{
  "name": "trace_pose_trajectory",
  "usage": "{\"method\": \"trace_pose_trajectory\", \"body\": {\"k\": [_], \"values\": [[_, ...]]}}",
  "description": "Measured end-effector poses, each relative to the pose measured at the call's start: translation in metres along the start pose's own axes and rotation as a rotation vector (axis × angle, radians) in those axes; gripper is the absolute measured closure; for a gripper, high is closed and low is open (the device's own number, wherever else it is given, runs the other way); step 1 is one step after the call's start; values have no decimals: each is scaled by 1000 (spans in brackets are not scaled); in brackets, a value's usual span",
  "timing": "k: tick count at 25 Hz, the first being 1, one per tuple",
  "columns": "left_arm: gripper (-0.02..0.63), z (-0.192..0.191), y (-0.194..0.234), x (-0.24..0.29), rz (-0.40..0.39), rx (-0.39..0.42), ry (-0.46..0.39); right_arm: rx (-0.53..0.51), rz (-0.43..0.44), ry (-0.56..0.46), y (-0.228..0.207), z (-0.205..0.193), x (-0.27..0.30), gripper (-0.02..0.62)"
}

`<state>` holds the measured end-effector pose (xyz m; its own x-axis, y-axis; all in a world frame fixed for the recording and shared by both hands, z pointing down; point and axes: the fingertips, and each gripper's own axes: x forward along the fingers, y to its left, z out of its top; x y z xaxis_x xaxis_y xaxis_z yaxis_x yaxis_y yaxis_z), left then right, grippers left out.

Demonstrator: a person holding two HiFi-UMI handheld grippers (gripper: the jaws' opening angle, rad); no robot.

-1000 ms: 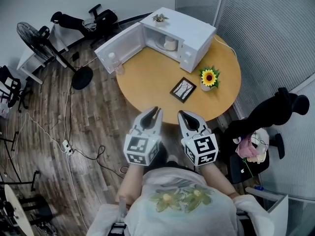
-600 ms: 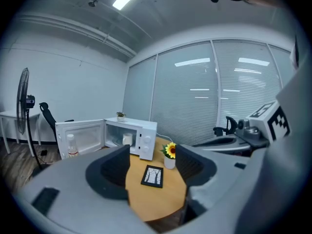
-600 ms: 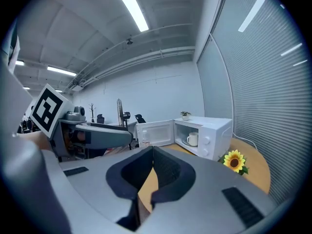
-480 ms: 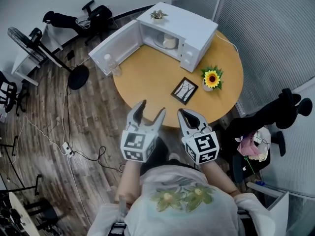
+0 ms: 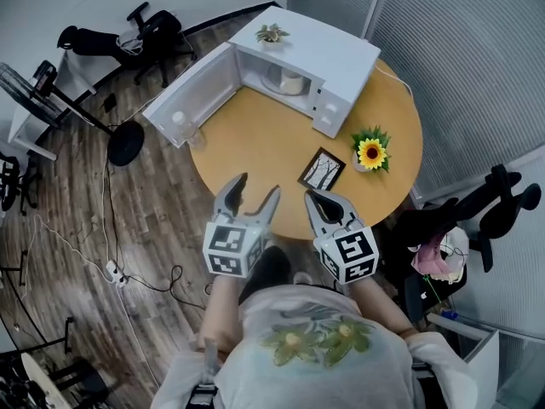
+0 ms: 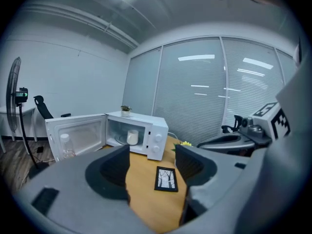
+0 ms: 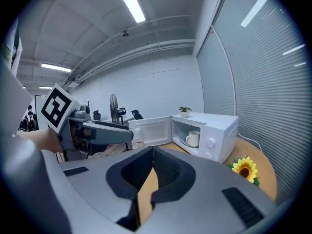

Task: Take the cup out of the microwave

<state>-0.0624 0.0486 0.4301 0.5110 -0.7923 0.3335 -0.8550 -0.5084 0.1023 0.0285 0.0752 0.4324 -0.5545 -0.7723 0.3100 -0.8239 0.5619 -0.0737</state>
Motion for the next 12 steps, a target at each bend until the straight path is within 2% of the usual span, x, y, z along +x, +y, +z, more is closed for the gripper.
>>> {"method": "trace_pose_trajectory", "body": {"k": [12], "values": [[331,30,58,82,-75,46,44,54,-114,37,-42,10,55,578]]}}
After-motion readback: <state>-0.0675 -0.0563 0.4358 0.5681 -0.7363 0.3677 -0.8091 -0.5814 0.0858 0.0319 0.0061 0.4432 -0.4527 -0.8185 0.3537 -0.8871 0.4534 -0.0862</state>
